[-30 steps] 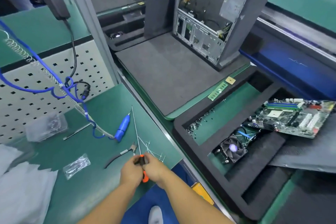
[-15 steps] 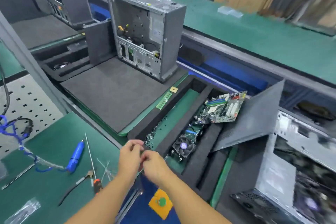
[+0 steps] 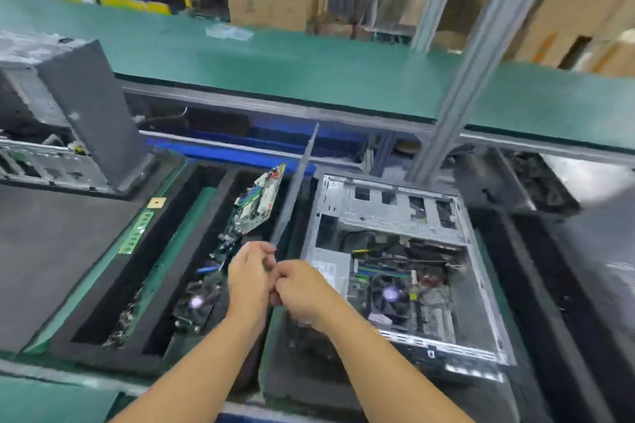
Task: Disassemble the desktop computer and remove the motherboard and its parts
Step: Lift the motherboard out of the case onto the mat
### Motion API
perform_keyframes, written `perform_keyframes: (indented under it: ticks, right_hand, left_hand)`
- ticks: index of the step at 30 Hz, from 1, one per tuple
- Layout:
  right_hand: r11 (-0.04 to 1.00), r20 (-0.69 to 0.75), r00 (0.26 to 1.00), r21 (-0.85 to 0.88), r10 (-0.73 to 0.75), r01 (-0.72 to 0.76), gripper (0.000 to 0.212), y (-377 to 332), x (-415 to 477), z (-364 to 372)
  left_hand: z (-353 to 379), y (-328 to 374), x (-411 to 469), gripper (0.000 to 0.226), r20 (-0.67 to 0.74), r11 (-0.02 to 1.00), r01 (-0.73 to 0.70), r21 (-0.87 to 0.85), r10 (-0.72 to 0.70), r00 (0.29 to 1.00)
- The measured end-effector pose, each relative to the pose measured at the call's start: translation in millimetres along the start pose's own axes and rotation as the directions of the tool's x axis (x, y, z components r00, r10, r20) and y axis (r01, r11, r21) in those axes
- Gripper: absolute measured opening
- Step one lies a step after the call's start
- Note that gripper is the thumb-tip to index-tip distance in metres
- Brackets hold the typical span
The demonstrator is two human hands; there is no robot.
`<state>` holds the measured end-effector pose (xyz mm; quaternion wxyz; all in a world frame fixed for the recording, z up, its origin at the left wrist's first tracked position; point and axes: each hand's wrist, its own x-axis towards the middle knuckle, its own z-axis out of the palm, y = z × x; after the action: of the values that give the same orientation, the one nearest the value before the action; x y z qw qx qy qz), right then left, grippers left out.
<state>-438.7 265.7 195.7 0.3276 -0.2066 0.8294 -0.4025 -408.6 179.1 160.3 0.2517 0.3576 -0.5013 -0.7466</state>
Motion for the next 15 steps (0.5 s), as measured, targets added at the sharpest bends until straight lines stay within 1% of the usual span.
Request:
perform_keyframes:
  ticks: [2,5,7,8,9,10,11,12,13,14,15]
  right_hand:
    - [1.0,0.001,1.0,-0.019,0.001,-0.001,0.03,15.3,-8.2,-39.3]
    - [0.997,0.011,1.0,0.08,0.023,-0.024,0.029,42.7,-21.6,-92.6]
    - [0.992,0.01,0.998,0.102,0.067,-0.067,0.029,65.0,-27.3,-123.0]
    - [0.991,0.002,0.996,0.1,0.085,-0.085,0.028,77.9,-27.4,-136.3]
    - [0.991,-0.012,0.995,0.091,0.096,-0.095,0.028,91.4,-26.4,-148.1]
    - [0.993,-0.027,0.994,0.064,0.103,-0.101,0.027,104.2,-24.5,-157.9]
    - [0.995,-0.044,0.994,0.008,0.103,-0.102,0.024,117.2,-21.8,-165.5]
    - [0.99,-0.056,0.994,-0.095,0.094,-0.099,0.02,129.9,-18.8,-171.2]
    - [0.966,-0.051,0.996,-0.247,0.072,-0.082,0.021,143.1,-14.8,-174.6]
    - [0.907,-0.03,0.999,-0.418,0.045,-0.054,0.034,155.9,-10.9,-175.9]
    - [0.834,0.008,1.0,-0.551,0.025,-0.016,0.052,167.3,-7.5,-174.5]
  left_hand:
    - [36.5,-10.0,-7.8,0.031,0.052,0.999,-0.044,0.025,0.043,0.998]
    - [83.7,-24.5,-17.6,0.034,0.209,0.977,-0.136,0.163,0.101,0.973]
    - [107.2,-35.4,-19.5,0.032,0.323,0.918,-0.239,0.318,0.132,0.937]
    - [116.0,-40.9,-19.2,0.029,0.392,0.853,-0.32,0.413,0.15,0.908]
    - [122.8,-45.7,-18.0,0.025,0.478,0.744,-0.425,0.516,0.163,0.863]
    - [127.5,-51.0,-14.1,0.021,0.573,0.565,-0.554,0.611,0.167,0.802]
    - [131.5,-55.2,-9.4,0.018,0.659,0.323,-0.674,0.665,0.172,0.732]
    - [134.6,-58.5,-3.9,0.017,0.712,0.105,-0.728,0.677,0.159,0.684]
    - [135.8,-60.9,1.2,0.017,0.716,-0.031,-0.72,0.694,0.136,0.685]
    - [136.7,-62.6,5.1,0.018,0.688,-0.095,-0.681,0.726,0.113,0.717]
    - [135.9,-64.8,8.1,0.019,0.65,-0.118,-0.64,0.76,0.103,0.753]
